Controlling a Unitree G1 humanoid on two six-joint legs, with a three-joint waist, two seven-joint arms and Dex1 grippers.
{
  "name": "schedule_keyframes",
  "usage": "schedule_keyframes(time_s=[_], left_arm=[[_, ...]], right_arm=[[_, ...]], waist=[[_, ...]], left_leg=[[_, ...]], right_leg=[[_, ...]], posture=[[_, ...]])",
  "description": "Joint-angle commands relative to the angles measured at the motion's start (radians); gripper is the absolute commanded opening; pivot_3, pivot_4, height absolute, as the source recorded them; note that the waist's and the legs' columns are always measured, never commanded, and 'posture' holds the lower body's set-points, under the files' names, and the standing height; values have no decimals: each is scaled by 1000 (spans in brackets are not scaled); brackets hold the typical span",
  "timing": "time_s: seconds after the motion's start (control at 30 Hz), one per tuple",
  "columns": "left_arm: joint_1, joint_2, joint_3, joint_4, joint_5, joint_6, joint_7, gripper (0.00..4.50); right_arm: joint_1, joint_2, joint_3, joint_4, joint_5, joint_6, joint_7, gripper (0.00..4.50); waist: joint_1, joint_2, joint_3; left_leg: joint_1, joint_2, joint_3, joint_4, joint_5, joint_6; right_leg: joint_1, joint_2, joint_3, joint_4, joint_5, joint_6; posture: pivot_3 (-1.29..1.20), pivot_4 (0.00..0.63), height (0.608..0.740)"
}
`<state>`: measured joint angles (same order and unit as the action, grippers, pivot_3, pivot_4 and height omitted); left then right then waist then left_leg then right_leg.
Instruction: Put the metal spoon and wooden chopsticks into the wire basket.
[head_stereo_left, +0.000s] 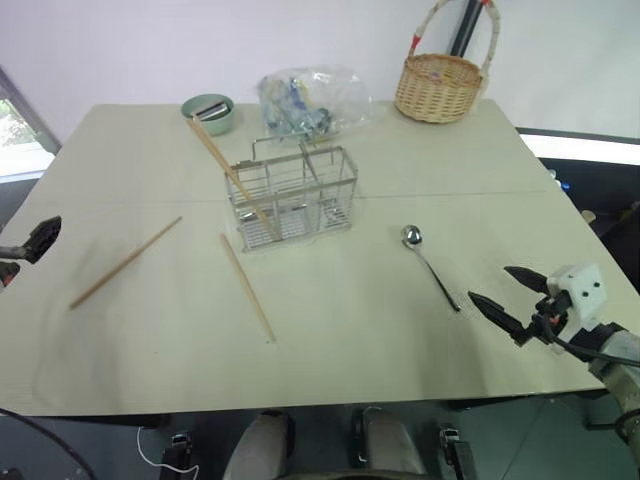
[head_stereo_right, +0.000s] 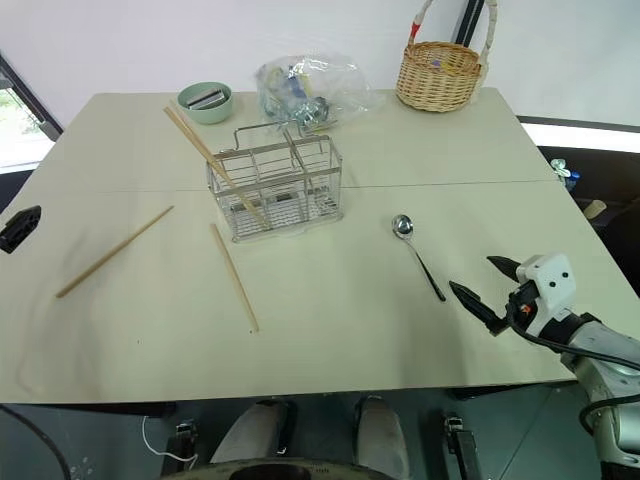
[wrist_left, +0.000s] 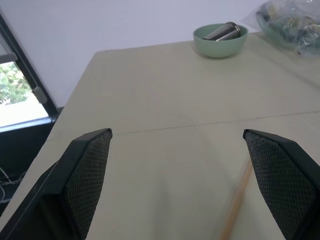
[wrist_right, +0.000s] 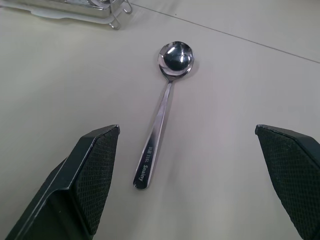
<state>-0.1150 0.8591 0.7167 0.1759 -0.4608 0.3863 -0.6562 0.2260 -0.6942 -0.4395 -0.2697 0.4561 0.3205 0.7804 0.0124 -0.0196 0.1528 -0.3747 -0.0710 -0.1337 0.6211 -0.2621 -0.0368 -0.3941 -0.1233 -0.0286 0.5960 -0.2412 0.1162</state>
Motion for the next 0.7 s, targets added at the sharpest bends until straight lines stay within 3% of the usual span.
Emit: schedule_keyframes(time_s=[0.03, 0.7], left_arm=[[-13, 32, -5, -7, 9, -31, -16, 4428], [-21, 30, -11, -85, -31, 36, -11, 4428]], right_arm=[[-12, -3, -29, -22, 14, -13, -5, 4500], [-67, -33, 5, -13, -13, -4, 2, 4500]], waist=[[0, 0, 0], [1, 0, 0]], left_leg=[[0, 0, 0, 0, 0, 0], [0, 0, 0, 0, 0, 1]], right_leg=[[0, 0, 0, 0, 0, 0], [0, 0, 0, 0, 0, 0]], posture=[[0, 150, 688], [0, 150, 688]])
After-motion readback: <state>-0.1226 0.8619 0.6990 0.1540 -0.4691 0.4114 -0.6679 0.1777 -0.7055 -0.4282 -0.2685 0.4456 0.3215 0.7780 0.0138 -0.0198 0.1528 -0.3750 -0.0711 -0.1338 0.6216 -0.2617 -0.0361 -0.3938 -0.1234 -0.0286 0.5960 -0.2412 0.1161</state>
